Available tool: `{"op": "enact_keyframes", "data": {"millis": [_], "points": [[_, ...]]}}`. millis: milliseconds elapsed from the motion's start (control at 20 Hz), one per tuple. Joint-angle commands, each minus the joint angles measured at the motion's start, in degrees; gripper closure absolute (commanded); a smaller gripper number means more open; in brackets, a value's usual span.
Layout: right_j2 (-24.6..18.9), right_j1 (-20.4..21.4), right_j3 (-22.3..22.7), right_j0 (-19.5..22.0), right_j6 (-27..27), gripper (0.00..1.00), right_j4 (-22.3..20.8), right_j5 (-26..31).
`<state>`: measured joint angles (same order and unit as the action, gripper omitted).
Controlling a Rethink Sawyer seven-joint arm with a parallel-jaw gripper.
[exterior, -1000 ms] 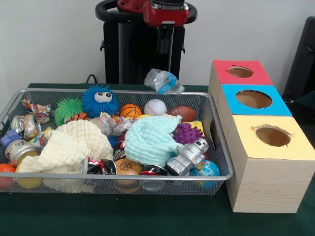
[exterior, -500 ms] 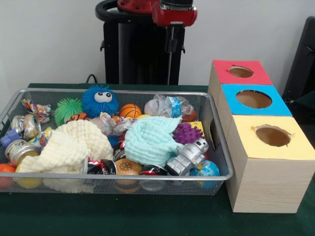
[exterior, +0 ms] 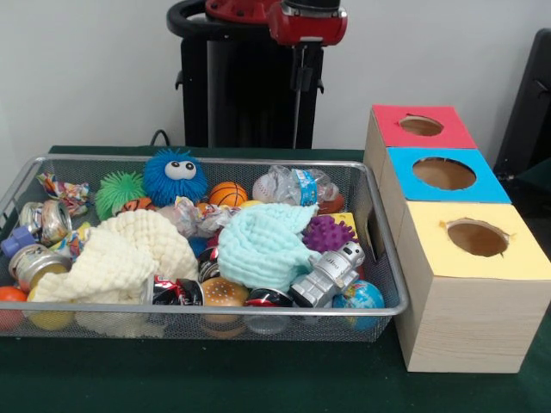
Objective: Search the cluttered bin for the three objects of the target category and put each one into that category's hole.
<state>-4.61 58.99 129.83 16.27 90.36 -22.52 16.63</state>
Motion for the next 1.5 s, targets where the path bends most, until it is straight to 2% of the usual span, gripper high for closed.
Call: {"op": "enact_keyframes", "data": {"millis": [50, 550, 600, 850, 1250, 1500], "points": [[0.04, -1.23, -0.13, 1.91, 10.56, 1.00, 3.13, -2.37], [-1.43, -1.21, -0.32, 3.62, 8.84, 1.00, 3.44, -2.52], [-1.43, -1.24, -0.28, 3.72, 8.93, 0.00, 3.49, -2.76], [-2.90, -1.36, 0.44, 5.25, 8.50, 0.00, 4.23, -3.37], [-1.99, -1.37, -0.64, 3.99, 8.90, 0.00, 3.78, -3.79], [-1.46, -5.07, -0.37, 3.36, 10.74, 0.00, 3.94, -7.21]]}}
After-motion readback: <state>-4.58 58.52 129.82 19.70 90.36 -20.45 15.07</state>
